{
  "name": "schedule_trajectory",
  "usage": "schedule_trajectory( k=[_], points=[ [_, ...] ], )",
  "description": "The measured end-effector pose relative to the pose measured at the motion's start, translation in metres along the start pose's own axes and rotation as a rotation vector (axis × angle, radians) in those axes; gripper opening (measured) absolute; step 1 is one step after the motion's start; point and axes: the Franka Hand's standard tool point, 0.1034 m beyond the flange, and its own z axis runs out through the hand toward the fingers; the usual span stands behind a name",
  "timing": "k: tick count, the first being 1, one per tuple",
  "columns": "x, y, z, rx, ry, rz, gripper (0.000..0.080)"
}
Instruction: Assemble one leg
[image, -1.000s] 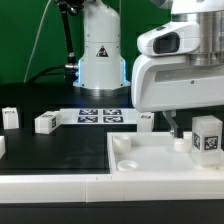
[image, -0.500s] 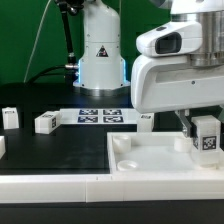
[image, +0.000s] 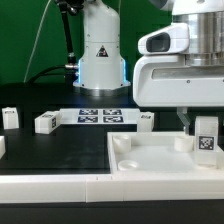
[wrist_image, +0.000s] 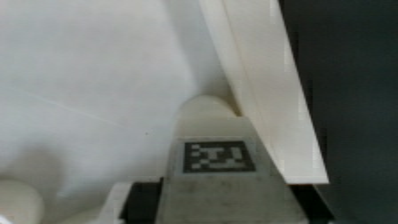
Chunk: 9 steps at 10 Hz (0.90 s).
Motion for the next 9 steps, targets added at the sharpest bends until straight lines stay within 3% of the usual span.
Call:
schedule_trajectory(
  k=[7, 9],
  points=[
    [-0.0032, -0.0032, 0.0014, 0.016, -0.023, 0.867, 0.029],
    [-0.0025, -0.0031, 0.0015, 0.024, -0.033, 0.952, 0.029]
  ],
)
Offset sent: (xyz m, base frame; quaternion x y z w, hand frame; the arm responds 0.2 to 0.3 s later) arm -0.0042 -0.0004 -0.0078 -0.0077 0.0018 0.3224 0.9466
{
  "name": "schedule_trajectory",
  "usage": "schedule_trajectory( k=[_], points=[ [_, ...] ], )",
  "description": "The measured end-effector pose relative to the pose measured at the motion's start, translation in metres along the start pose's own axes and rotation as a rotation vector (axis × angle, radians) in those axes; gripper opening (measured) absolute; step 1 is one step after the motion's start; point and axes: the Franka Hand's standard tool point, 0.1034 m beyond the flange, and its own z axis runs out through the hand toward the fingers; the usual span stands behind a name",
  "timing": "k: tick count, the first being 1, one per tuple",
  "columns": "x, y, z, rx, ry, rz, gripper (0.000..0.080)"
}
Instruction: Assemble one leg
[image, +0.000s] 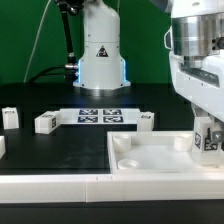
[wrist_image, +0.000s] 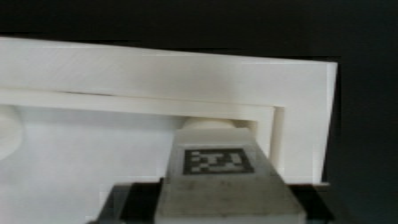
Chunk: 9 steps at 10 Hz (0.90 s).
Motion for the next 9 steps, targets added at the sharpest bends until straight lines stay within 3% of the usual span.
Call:
schedule_trajectory(
  k=[1, 2, 4, 7, 9],
  points=[
    [-0.0016, 0.0001, 0.0002, 0.0, -0.006, 0.05, 0.0369],
    [-0.0022, 0.0002, 0.0002, 0.0, -0.006, 0.028, 0.0369],
    [-0.002, 0.0003, 0.0004, 0.0, -0.006, -0.109, 0.0622],
    [-0.0019, -0.001, -0.0025, -0.013, -0.011, -0.46, 0.0647],
    [-0.0044, -0.0001, -0.0036, -0.041, -0.026, -0.662, 0.0649]
  ],
)
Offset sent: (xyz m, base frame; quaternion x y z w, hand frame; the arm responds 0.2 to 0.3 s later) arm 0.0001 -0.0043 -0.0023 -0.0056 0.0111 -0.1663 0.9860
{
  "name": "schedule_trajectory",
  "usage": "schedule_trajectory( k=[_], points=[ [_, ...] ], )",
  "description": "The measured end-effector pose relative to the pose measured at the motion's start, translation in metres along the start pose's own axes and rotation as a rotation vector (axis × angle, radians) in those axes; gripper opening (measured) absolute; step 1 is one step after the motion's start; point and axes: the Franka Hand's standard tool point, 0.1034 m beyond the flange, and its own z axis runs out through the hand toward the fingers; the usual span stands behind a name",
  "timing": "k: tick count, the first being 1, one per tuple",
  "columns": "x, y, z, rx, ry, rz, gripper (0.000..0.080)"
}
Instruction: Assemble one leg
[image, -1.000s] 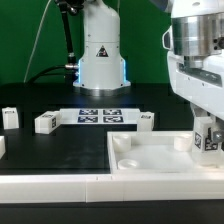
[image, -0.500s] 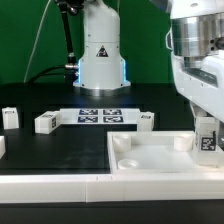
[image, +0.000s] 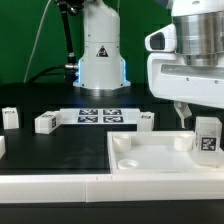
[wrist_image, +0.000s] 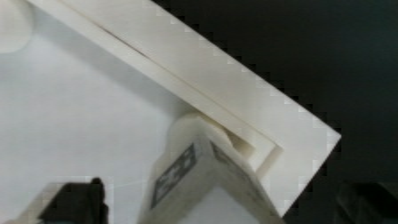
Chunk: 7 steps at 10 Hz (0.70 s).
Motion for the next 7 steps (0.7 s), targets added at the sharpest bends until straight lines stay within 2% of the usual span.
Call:
schedule_trajectory(
  k=[2, 4, 7],
  points=[
    [0.002, 0.0011, 0.0013, -0.019, 0.0, -0.226, 0.0649],
    [-0.0003, 0.0, 0.0039, -0.058, 0.026, -0.46, 0.0649],
    [0.0011, 0.0016, 0.0049, -0.069, 0.021, -0.743, 0.0649]
  ],
)
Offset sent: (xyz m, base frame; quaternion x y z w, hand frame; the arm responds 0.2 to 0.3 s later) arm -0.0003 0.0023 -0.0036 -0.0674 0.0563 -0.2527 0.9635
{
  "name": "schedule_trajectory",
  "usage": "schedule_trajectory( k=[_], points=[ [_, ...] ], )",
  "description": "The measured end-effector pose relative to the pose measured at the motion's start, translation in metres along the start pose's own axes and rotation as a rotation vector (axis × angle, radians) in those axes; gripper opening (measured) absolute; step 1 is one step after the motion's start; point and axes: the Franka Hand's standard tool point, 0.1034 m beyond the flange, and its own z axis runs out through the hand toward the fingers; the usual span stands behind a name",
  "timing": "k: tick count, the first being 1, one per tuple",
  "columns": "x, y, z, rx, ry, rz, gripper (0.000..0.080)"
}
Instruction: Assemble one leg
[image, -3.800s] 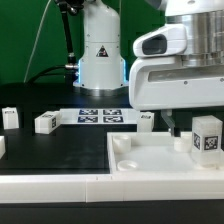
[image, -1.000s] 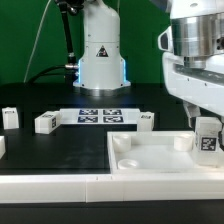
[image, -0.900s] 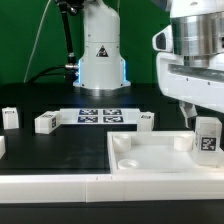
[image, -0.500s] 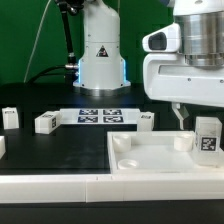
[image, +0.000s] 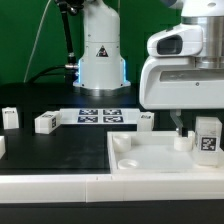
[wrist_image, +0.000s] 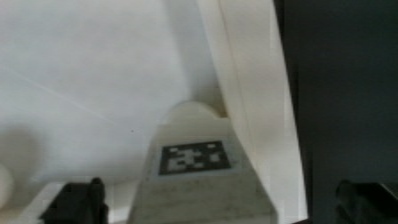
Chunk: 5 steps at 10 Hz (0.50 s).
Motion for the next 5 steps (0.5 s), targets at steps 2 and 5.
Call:
schedule_trajectory(
  k=[2, 5],
  points=[
    [0.0, 0.0, 0.0, 0.001, 0.0, -0.027, 0.0619],
    [0.0003, 0.0008, -0.0002, 0.0, 0.0, -0.027, 0.0293]
  ],
)
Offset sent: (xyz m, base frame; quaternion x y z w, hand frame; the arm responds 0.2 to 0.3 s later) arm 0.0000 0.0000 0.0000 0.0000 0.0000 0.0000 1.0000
